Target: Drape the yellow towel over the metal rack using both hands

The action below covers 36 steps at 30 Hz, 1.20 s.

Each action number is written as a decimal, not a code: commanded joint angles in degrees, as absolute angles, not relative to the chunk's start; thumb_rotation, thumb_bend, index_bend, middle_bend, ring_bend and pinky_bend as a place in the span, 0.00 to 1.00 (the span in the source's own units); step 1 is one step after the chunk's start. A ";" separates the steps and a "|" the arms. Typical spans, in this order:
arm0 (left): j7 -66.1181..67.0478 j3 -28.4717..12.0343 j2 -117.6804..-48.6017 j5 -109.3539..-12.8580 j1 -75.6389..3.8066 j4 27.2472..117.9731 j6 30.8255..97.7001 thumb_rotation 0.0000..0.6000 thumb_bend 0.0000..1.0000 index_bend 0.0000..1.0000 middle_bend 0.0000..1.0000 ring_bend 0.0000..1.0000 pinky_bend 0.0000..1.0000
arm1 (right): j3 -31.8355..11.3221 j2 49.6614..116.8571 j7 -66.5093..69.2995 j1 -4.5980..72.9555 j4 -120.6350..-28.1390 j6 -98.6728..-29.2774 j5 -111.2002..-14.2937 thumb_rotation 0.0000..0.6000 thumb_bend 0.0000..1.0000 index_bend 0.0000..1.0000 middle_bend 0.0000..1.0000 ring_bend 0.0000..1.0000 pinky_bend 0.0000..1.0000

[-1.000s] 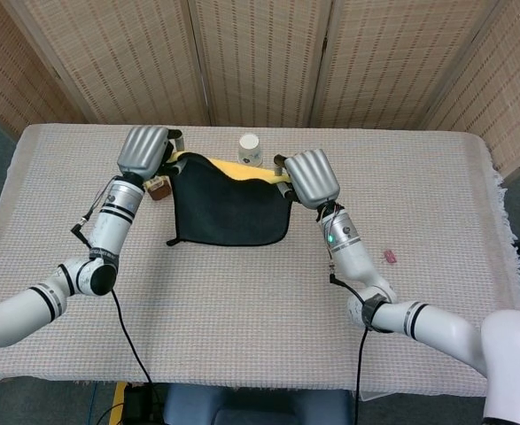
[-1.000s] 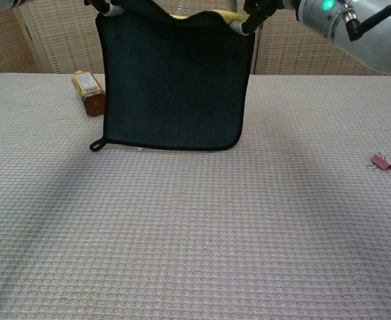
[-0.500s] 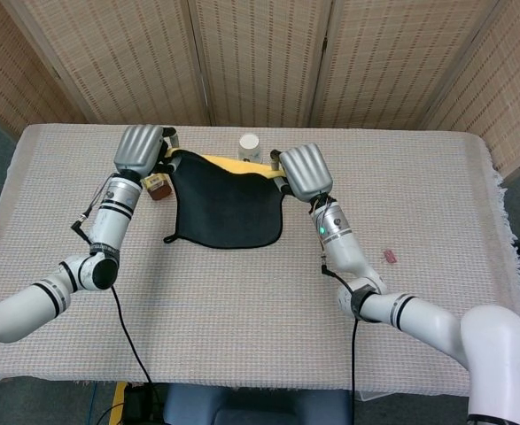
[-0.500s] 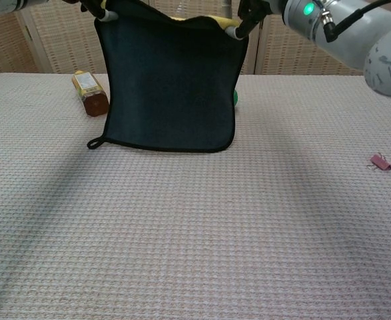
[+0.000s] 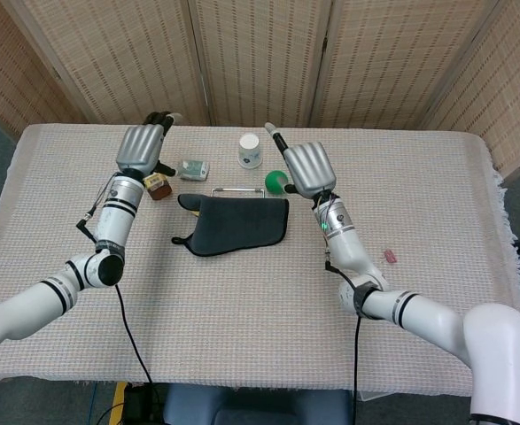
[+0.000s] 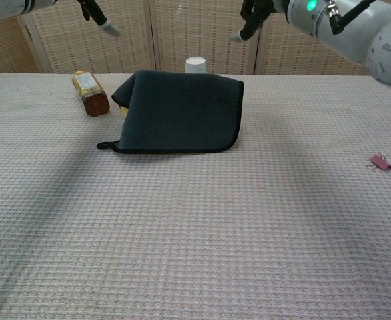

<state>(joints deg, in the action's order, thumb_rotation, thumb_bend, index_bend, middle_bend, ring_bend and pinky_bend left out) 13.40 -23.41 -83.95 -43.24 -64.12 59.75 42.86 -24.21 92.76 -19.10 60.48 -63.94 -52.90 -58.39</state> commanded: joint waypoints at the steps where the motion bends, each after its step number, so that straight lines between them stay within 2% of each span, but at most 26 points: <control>1: 12.24 -23.48 -83.12 -43.57 -63.26 61.01 43.07 1.00 0.13 0.08 0.07 0.04 0.36 | -23.33 91.26 -18.74 59.50 -65.92 -53.74 -59.54 1.00 0.28 0.00 0.91 1.00 1.00; 7: 13.37 -21.99 -80.25 -43.19 -59.87 67.41 46.75 1.00 0.13 0.10 0.07 0.05 0.35 | -20.82 84.70 -18.08 55.60 -74.46 -55.07 -62.01 1.00 0.28 0.00 0.85 0.97 1.00; 13: 12.61 -20.48 -77.89 -43.97 -54.10 76.67 54.33 1.00 0.13 0.14 0.08 0.06 0.35 | -17.00 74.01 -17.23 49.54 -87.16 -56.20 -64.95 1.00 0.28 0.02 0.74 0.87 0.97; 16: 13.12 -18.44 -76.68 -46.87 -50.78 80.64 59.19 1.00 0.13 0.17 0.10 0.07 0.35 | -14.50 68.63 -15.92 45.98 -92.61 -57.81 -68.20 1.00 0.28 0.06 0.68 0.78 0.94; 22: 13.57 -14.28 -72.07 -51.27 -43.18 91.00 66.98 1.00 0.13 0.18 0.11 0.07 0.35 | -9.81 60.21 -11.99 38.74 -99.78 -62.58 -74.79 1.00 0.29 0.07 0.54 0.58 0.77; 26: 13.89 -11.10 -69.13 -54.46 -37.66 97.09 72.55 1.00 0.13 0.19 0.11 0.07 0.35 | -6.38 56.09 -7.62 33.43 -101.07 -67.99 -81.76 1.00 0.29 0.07 0.45 0.44 0.65; 32: 16.38 -4.92 -66.29 -62.00 -29.23 101.61 81.98 1.00 0.13 0.20 0.12 0.07 0.35 | -1.74 53.78 -3.25 25.27 -98.46 -76.84 -88.48 1.00 0.30 0.07 0.33 0.29 0.48; 36: 18.26 -1.52 -67.24 -66.58 -23.80 100.98 88.72 1.00 0.13 0.21 0.12 0.07 0.35 | 0.54 54.17 -0.15 20.53 -95.54 -80.92 -89.78 1.00 0.30 0.07 0.30 0.26 0.44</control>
<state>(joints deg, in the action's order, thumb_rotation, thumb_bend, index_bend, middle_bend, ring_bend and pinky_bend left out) 16.74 -4.13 -67.20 -64.13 -26.92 100.66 84.94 -1.05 54.40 -1.92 22.72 -97.20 -79.14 -88.74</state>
